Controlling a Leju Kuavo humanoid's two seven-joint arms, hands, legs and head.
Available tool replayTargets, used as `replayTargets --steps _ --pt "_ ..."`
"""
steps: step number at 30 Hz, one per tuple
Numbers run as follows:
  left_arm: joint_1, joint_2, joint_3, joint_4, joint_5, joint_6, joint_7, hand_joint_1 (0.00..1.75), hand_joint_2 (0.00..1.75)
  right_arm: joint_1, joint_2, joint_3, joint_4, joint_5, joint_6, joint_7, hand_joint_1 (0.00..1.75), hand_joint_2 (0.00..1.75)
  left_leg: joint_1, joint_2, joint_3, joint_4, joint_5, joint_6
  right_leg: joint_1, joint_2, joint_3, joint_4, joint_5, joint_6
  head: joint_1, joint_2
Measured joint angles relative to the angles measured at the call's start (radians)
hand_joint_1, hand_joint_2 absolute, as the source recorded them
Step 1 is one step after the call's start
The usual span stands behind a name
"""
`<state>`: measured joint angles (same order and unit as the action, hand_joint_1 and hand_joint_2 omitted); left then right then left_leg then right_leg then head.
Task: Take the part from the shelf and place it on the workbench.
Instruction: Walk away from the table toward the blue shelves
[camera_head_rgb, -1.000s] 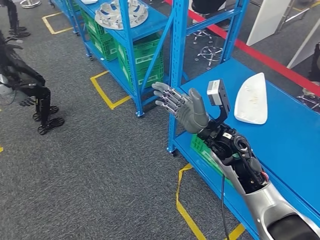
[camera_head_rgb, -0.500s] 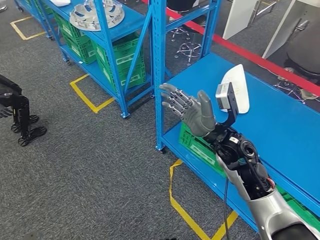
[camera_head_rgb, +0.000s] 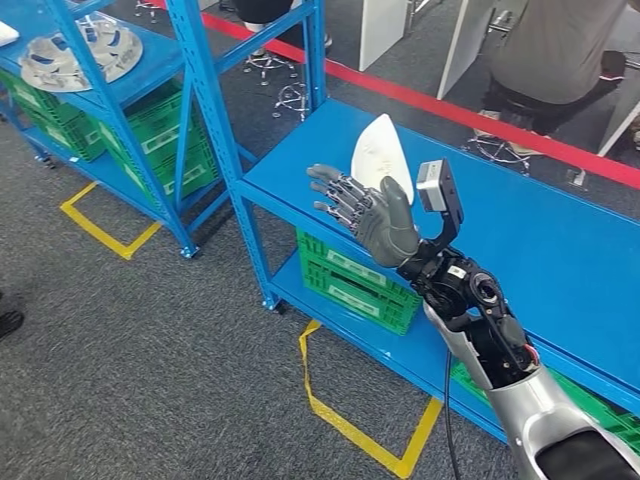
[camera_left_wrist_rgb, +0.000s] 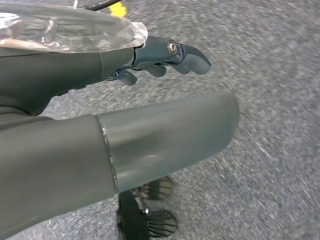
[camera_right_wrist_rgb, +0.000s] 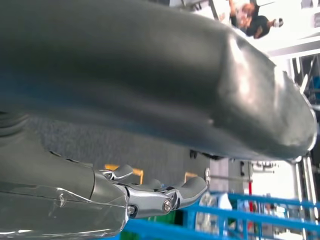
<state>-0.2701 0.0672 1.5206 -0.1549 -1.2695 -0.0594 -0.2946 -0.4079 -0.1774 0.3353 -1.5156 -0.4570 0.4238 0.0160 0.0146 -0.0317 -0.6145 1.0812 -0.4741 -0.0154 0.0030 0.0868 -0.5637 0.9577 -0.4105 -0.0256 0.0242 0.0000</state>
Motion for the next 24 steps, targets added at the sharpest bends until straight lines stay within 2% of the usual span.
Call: replayTargets --steps 1,2,3,5,6,7,9,10,11,12,13,14,16,17,18,20,21,22,23,24 --pt "0.000 0.001 0.000 0.000 0.001 0.000 0.000 0.00 0.00 0.000 0.000 0.000 0.000 0.000 0.000 0.000 0.00 0.00 0.000 -0.018 0.027 -0.066 0.027 0.003 0.000 0.012 -0.001 0.001 0.000 0.002 -0.001 0.000" --pt "-0.001 0.002 0.000 0.000 0.002 0.000 -0.001 0.00 0.00 0.000 0.000 0.000 0.000 0.000 0.000 0.000 0.00 0.00 0.000 -0.031 0.045 -0.108 0.040 0.005 -0.001 0.023 -0.004 0.001 0.000 0.006 -0.002 0.000" --pt "-0.001 0.003 0.000 0.000 0.005 -0.001 -0.001 0.00 0.00 0.000 0.000 0.000 0.000 0.000 0.000 0.000 0.00 0.00 -0.001 -0.035 0.053 -0.125 0.040 0.006 -0.002 0.033 -0.007 0.001 0.001 0.011 -0.002 0.000" --pt "-0.003 0.003 0.000 0.000 0.012 -0.004 -0.003 0.00 0.00 0.002 -0.001 -0.001 0.000 0.000 -0.003 0.002 0.00 0.00 -0.002 -0.013 0.056 -0.131 0.042 0.012 -0.005 0.048 -0.012 -0.001 0.003 0.023 -0.001 0.000" --pt "-0.005 0.003 0.000 0.000 0.016 -0.006 -0.004 0.00 0.00 0.002 -0.001 -0.002 0.000 0.000 -0.004 0.002 0.00 0.00 -0.001 -0.004 0.059 -0.136 0.045 0.017 -0.004 0.034 -0.016 0.008 -0.004 0.028 0.001 0.000" --pt "-0.006 0.002 0.000 0.000 0.019 -0.008 -0.005 0.00 0.00 0.002 -0.002 -0.002 0.000 -0.001 -0.006 0.003 0.00 0.00 0.001 0.008 0.062 -0.141 0.046 0.022 -0.003 0.007 -0.029 0.035 -0.023 0.034 0.005 0.000" --pt "-0.006 0.002 0.000 0.000 0.024 -0.012 -0.007 0.00 0.00 0.003 -0.003 -0.002 -0.001 -0.001 -0.007 0.005 0.00 0.00 0.000 0.031 0.066 -0.146 0.047 0.030 -0.003 -0.056 -0.081 0.155 -0.093 0.044 0.015 0.000" --pt "-0.004 0.002 0.000 0.000 0.026 -0.013 -0.007 0.00 0.00 0.004 -0.003 -0.001 0.000 -0.001 -0.007 0.007 0.00 0.00 0.000 0.042 0.066 -0.146 0.045 0.032 -0.006 -0.071 -0.116 0.231 -0.128 0.050 0.019 0.000" --pt "-0.002 0.002 0.000 0.000 0.027 -0.013 -0.007 0.00 0.00 0.006 -0.003 -0.001 0.000 -0.001 -0.007 0.008 0.00 0.00 -0.001 0.054 0.067 -0.146 0.044 0.032 -0.010 -0.076 -0.142 0.289 -0.149 0.054 0.022 0.000" --pt "-0.001 0.002 0.000 0.000 0.028 -0.013 -0.007 0.00 0.00 0.007 -0.003 -0.001 0.000 -0.002 -0.008 0.008 0.00 0.00 -0.001 0.066 0.068 -0.145 0.043 0.031 -0.013 -0.078 -0.153 0.314 -0.151 0.058 0.026 0.000" --pt "0.000 0.002 0.000 0.000 0.028 -0.013 -0.007 0.00 0.00 0.008 -0.003 -0.001 0.000 -0.002 -0.008 0.009 0.00 0.00 0.000 0.078 0.071 -0.145 0.040 0.030 -0.015 -0.082 -0.142 0.294 -0.132 0.061 0.030 0.000" --pt "0.000 0.001 0.000 0.000 0.028 -0.013 -0.007 0.00 0.00 0.008 -0.003 -0.001 0.000 -0.002 -0.008 0.009 0.00 0.00 0.001 0.089 0.075 -0.145 0.037 0.027 -0.017 -0.091 -0.109 0.231 -0.096 0.062 0.034 0.000" --pt "0.000 0.001 0.000 0.000 0.028 -0.013 -0.007 0.00 0.00 0.006 -0.003 -0.001 -0.001 -0.002 -0.008 0.009 0.00 0.00 -0.001 0.109 0.085 -0.143 0.029 0.017 -0.012 -0.134 -0.028 0.075 -0.031 0.057 0.044 0.000" --pt "0.000 0.001 0.000 0.000 0.028 -0.013 -0.007 0.00 0.00 0.006 -0.003 -0.001 -0.001 -0.002 -0.008 0.008 0.00 0.00 -0.004 0.118 0.089 -0.142 0.026 0.013 -0.009 -0.149 -0.003 0.024 -0.015 0.051 0.045 0.000" --pt "0.000 0.001 0.000 0.000 0.028 -0.013 -0.007 0.00 0.00 0.005 -0.003 -0.001 -0.001 -0.002 -0.008 0.008 0.00 0.00 -0.006 0.128 0.092 -0.142 0.023 0.008 -0.005 -0.155 0.007 0.002 -0.012 0.043 0.044 0.000" --pt "-0.002 0.001 0.000 0.000 0.028 -0.014 -0.008 0.00 0.00 0.005 -0.003 -0.001 -0.001 -0.002 -0.008 0.008 0.00 0.00 -0.007 0.148 0.098 -0.143 0.019 -0.001 -0.002 -0.131 0.006 -0.003 -0.012 0.027 0.038 0.000" --pt "-0.003 0.001 0.000 0.000 0.028 -0.014 -0.008 0.00 0.00 0.005 -0.003 -0.001 -0.002 -0.002 -0.007 0.008 0.00 0.00 -0.004 0.144 0.100 -0.138 0.012 -0.007 -0.002 -0.119 0.008 -0.006 -0.010 0.020 0.036 0.000" --pt "-0.004 0.000 0.000 0.000 0.029 -0.014 -0.009 0.00 0.00 0.003 -0.003 -0.001 -0.003 -0.002 -0.007 0.009 0.00 0.00 -0.001 0.127 0.094 -0.119 -0.003 -0.012 -0.004 -0.108 0.011 -0.010 -0.008 0.014 0.035 0.000" --pt "-0.005 0.000 0.000 0.000 0.030 -0.014 -0.010 0.00 0.00 0.000 -0.003 -0.001 -0.003 -0.003 -0.007 0.009 0.00 0.00 0.001 0.100 0.076 -0.077 -0.029 -0.016 -0.007 -0.098 0.013 -0.014 -0.005 0.008 0.032 0.000" --pt "-0.003 0.000 0.000 0.000 0.031 -0.015 -0.011 0.00 0.00 -0.003 -0.003 0.000 -0.003 -0.003 -0.006 0.009 0.00 0.00 0.003 0.070 0.044 -0.010 -0.063 -0.018 -0.009 -0.087 0.013 -0.015 -0.003 0.004 0.025 0.000"
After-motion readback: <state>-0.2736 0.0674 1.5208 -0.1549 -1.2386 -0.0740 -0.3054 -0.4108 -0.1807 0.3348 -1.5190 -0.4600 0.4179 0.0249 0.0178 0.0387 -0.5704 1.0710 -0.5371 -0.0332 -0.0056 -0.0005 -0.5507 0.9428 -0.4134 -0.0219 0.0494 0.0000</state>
